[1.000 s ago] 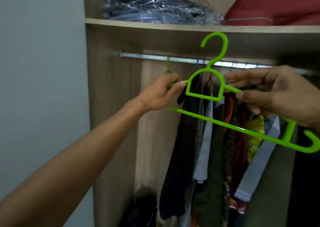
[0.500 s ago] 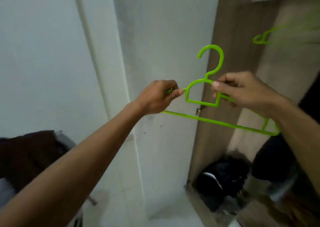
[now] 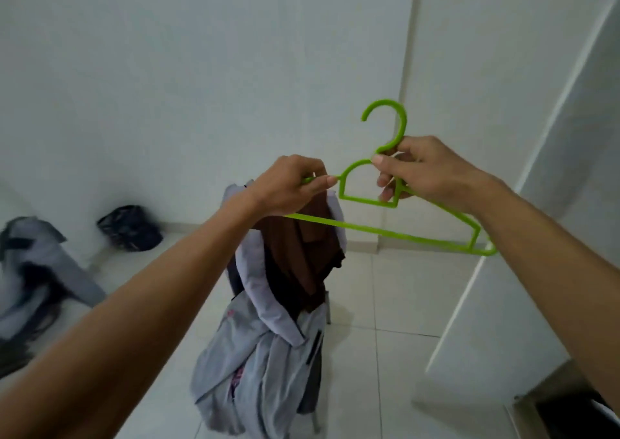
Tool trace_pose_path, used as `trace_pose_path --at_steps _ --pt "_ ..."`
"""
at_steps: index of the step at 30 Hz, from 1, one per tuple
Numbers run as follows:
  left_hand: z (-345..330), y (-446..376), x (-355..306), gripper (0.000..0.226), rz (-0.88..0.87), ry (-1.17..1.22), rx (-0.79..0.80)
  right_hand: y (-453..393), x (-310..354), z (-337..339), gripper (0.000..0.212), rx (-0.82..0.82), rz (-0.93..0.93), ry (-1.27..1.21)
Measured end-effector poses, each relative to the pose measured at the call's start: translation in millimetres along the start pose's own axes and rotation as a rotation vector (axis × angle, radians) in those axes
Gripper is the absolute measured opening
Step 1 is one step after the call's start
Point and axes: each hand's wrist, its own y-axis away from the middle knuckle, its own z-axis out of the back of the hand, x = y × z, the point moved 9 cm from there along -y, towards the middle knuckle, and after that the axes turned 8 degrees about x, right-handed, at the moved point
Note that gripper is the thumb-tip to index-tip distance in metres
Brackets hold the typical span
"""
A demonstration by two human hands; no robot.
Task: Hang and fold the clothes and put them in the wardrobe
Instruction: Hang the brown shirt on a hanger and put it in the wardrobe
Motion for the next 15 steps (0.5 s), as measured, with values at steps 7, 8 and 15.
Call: trace_pose_path --at_steps 7,8,15 --pt "45 51 146 0.038 0.081 0.055 0.008 -101 28 -121 0.029 -0.03 0.003 -0.013" --pt "48 53 161 0.036 0.088 0.07 0.01 -112 29 -130 0.032 -0.051 0.0 0.007" --pt "22 57 242 0.023 0.079 0.199 0.132 -168 3 -174 0.058 -0.153 -0.133 0.139"
